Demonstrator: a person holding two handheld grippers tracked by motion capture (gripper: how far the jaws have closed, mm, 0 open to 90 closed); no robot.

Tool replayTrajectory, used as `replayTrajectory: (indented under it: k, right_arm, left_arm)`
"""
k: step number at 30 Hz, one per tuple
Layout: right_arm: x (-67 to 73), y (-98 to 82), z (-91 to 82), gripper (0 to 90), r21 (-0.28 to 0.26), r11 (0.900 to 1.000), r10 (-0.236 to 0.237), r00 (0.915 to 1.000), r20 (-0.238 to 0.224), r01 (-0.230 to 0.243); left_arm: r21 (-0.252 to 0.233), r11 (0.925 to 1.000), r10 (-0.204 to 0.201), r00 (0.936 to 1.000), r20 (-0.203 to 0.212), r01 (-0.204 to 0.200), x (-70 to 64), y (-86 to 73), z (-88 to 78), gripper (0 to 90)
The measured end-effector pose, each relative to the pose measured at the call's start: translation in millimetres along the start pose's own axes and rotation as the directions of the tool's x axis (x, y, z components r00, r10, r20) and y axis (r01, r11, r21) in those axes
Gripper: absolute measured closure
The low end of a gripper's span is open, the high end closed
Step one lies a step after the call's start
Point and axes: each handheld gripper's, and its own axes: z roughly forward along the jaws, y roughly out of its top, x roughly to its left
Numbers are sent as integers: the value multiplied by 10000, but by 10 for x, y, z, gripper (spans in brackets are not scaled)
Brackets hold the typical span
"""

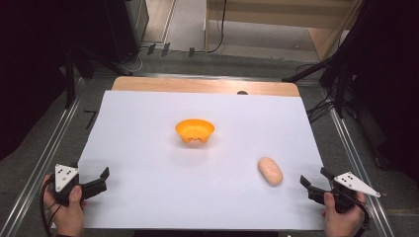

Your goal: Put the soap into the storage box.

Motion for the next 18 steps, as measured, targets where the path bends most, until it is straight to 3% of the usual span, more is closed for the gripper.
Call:
replayTrajectory:
  k: [5, 12, 15, 17, 18]
  right_arm:
    - [51, 8, 18, 132, 261, 9988, -427, 9990, 112, 424]
    - [67, 29, 50, 131, 772, 9953, -597, 9981, 116, 586]
    - [89, 58, 82, 134, 1372, 9876, -777, 9969, 83, 759]
    - [125, 100, 113, 134, 2008, 9757, -910, 9958, 46, 882]
    - [125, 100, 113, 134, 2008, 9757, -910, 9958, 46, 882]
  left_arm:
    - [21, 10000, 45, 9998, -173, -45, -10, 0, 0, 0]
    - [70, 10000, -10, 9997, -224, 12, -9, 2, 6, 0]
    - [145, 9999, 69, 9997, -255, -65, -19, 5, 12, 0]
    - [158, 9998, 120, 9996, -267, -116, -24, 5, 16, 0]
    - [159, 9998, 155, 9995, -262, -151, -26, 5, 17, 0]
